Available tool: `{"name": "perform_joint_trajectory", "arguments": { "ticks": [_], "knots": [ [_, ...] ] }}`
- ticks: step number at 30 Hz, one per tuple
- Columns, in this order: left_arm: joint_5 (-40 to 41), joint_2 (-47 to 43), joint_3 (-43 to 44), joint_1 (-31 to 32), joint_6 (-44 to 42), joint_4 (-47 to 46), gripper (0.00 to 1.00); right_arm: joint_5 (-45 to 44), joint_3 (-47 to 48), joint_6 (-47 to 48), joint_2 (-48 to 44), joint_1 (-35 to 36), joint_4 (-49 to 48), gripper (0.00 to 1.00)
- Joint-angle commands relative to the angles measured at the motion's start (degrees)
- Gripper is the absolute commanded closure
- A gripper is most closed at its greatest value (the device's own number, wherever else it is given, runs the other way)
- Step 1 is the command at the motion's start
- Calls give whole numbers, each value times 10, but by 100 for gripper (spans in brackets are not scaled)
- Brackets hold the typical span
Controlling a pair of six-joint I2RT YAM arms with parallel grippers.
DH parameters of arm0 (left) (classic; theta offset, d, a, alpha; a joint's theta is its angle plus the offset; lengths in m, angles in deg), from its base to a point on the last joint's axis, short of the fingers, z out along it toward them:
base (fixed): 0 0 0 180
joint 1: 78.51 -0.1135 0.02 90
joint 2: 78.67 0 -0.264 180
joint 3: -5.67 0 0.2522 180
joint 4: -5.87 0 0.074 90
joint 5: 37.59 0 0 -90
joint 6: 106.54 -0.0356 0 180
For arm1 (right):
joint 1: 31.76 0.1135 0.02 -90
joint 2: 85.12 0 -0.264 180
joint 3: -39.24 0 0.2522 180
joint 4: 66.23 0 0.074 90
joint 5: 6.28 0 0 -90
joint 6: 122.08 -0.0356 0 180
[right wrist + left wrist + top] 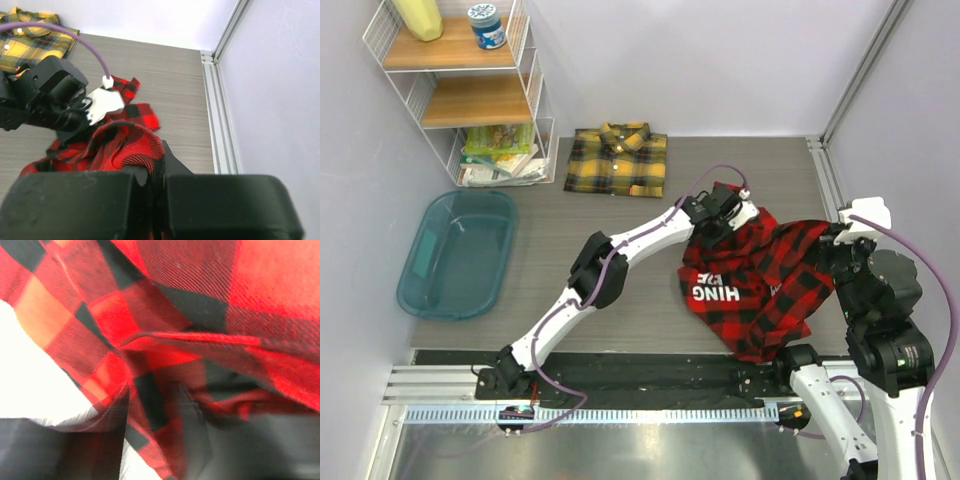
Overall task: Fold and stack the long sleeve shirts
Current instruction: Flatten the shirt out
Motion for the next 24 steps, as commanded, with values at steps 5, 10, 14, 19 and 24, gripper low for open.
{"name": "perform_joint_trajectory", "arguments": {
  "ticks": [5, 10, 14, 19, 24],
  "knots": [
    [-10, -297, -397, -140, -28, 90, 100, 42, -45, 48, 60, 2, -163, 99],
    [2, -527, -720, -198, -45, 54, 100, 119, -82, 42, 120, 1, -217, 99],
    [2, -612, -820, -230, -41, 44, 90, 224, -94, 53, 172, 1, -215, 99],
    [-171, -752, -794, -325, -80, 68, 35, 306, -85, 32, 219, 0, -198, 99],
    [-274, -832, -801, -287, -100, 18, 17, 313, -88, 21, 234, 0, -201, 99]
  ]
}}
